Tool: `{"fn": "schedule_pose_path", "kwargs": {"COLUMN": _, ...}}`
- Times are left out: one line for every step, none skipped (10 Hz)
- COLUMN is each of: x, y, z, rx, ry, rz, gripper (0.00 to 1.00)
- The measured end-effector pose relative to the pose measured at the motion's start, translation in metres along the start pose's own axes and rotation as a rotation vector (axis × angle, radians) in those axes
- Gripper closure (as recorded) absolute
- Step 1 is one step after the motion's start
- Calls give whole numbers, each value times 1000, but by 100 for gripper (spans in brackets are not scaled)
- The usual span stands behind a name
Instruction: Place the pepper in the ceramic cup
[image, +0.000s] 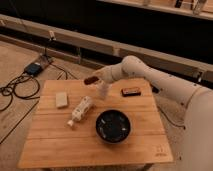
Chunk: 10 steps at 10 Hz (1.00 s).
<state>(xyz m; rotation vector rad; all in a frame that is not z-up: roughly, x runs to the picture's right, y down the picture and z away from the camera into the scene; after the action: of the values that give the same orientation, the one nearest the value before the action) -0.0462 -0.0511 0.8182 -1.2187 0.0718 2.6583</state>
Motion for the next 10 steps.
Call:
{"fn": "schedule_pose_path", "kwargs": {"x": -1, "y": 0, "z": -1, "rx": -5, "ry": 1, "rz": 1, "gripper": 100}}
{"fn": "schedule_pose_path", "kwargs": {"x": 0, "y": 1, "z": 0, "rx": -4, "ry": 2, "rz": -1, "gripper": 100}}
{"fn": "schedule_pose_path", "kwargs": {"x": 1, "y": 1, "z": 1, "rx": -3, "ry": 4, "rz": -2, "gripper": 100}}
{"fn": "schedule_pose_path", "kwargs": {"x": 1, "y": 1, "z": 1, "rx": -3, "ry": 3, "rz": -1, "gripper": 100}}
{"fn": "schedule_pose_path", "kwargs": {"x": 0, "y": 1, "z": 0, "rx": -4, "ry": 2, "rz": -1, "gripper": 100}}
{"fn": "schedule_pose_path", "kwargs": {"x": 0, "y": 1, "z": 0, "rx": -4, "ry": 3, "rz": -1, "gripper": 100}}
{"fn": "schedule_pose_path", "kwargs": {"x": 1, "y": 0, "z": 1, "rx": -3, "ry": 4, "rz": -2, "gripper": 100}}
{"fn": "schedule_pose_path", "kwargs": {"x": 0, "y": 1, "z": 0, "rx": -4, "ry": 3, "rz": 1, "gripper": 100}}
{"fn": "schedule_pose_path", "kwargs": {"x": -1, "y": 1, "z": -1, "rx": -5, "ry": 4, "rz": 16, "gripper": 100}}
{"fn": "schedule_pose_path", "kwargs": {"x": -3, "y": 1, "z": -3, "rx": -8, "ry": 4, "rz": 40, "gripper": 100}}
